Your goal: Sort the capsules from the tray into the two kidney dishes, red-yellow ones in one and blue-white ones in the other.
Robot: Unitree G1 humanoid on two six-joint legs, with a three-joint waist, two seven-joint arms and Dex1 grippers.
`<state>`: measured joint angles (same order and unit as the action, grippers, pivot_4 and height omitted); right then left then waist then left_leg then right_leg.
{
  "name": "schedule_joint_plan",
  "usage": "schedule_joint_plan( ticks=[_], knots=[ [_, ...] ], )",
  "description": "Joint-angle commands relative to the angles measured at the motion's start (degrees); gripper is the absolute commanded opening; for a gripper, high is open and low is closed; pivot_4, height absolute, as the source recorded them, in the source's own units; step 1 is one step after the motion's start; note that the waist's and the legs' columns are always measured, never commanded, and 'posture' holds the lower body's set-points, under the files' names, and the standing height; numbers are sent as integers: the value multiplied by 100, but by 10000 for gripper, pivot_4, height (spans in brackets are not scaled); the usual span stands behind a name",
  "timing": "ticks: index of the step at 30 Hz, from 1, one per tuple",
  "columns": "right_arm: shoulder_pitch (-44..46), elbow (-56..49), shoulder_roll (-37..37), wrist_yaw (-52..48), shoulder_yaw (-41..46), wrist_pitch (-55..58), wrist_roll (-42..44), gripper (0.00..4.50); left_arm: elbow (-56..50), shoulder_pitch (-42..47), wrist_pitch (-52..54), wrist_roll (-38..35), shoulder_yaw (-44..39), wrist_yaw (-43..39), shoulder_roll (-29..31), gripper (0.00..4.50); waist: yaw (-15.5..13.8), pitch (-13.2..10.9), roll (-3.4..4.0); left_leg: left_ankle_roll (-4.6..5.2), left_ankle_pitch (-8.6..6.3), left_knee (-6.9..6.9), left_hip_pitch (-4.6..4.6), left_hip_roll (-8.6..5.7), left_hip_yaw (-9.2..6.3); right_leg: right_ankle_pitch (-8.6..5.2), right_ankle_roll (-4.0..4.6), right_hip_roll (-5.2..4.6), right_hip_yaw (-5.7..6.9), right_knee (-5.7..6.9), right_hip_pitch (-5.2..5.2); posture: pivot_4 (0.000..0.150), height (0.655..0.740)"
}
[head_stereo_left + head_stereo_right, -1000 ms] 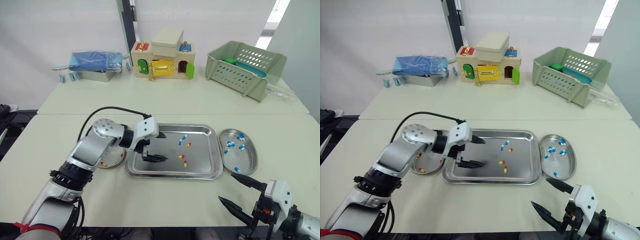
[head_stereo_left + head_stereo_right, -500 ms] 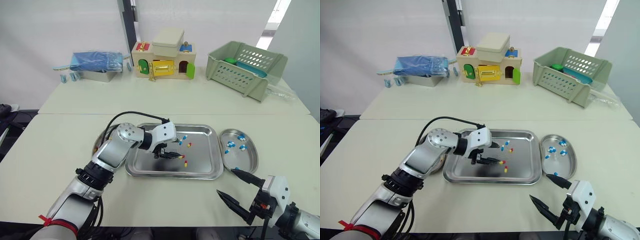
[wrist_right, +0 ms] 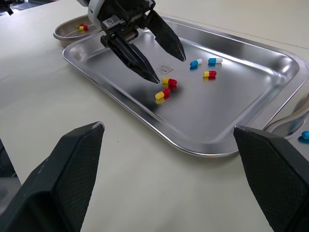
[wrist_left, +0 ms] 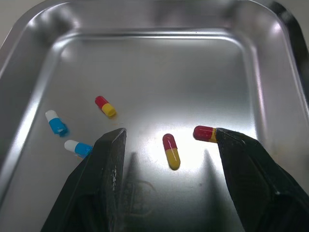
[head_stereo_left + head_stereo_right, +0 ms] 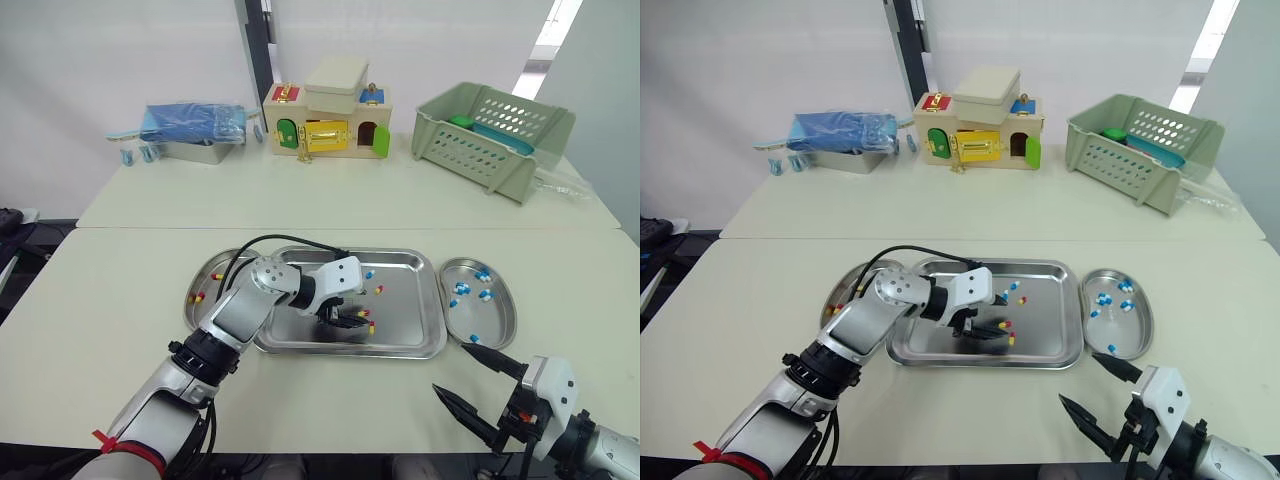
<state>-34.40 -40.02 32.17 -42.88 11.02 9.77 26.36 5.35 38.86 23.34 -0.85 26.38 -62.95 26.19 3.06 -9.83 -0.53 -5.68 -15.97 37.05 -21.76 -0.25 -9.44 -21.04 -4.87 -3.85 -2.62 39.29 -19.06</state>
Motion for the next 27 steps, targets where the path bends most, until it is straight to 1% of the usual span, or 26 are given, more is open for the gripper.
schedule_joint_plan(
  ticks=[1, 11, 14, 19, 27],
  knots=[
    [-4, -82, -49, -6, -6, -127, 9, 45000, 17, 71, -70, 60, -3, 33, -62, 29860, -1, 0, 0, 0, 0, 0, 0, 0, 0, 0, 0, 0, 0, 0, 0, 1500, 7400],
    [-42, -116, -103, 34, -39, -150, -41, 45000, 174, 51, -63, 153, 51, -29, -112, 29860, -1, 0, 0, 0, 0, 0, 0, 0, 0, 0, 0, 0, 0, 0, 0, 1500, 7400],
    [-54, -128, -109, 57, -48, -146, -51, 45000, 232, 62, -93, 178, 74, -66, -123, 24007, -1, 0, 0, 0, 0, 0, 0, 0, 0, 0, 0, 0, 0, 0, 0, 1500, 7400],
    [-48, -122, -115, 82, -47, -157, -60, 45000, 265, 50, -162, 234, 88, -97, -124, 8475, 0, 0, 0, 0, 0, 0, 0, 0, 0, 0, 0, 0, 0, 0, 0, 1500, 7400],
    [-50, -111, -123, 86, -48, -165, -61, 45000, 245, 16, -171, 283, 105, -91, -150, 8475, -1, 0, 0, -2, 1, 0, 0, 0, 0, 0, 0, 0, 0, 0, 0, 1500, 7400]
  ],
)
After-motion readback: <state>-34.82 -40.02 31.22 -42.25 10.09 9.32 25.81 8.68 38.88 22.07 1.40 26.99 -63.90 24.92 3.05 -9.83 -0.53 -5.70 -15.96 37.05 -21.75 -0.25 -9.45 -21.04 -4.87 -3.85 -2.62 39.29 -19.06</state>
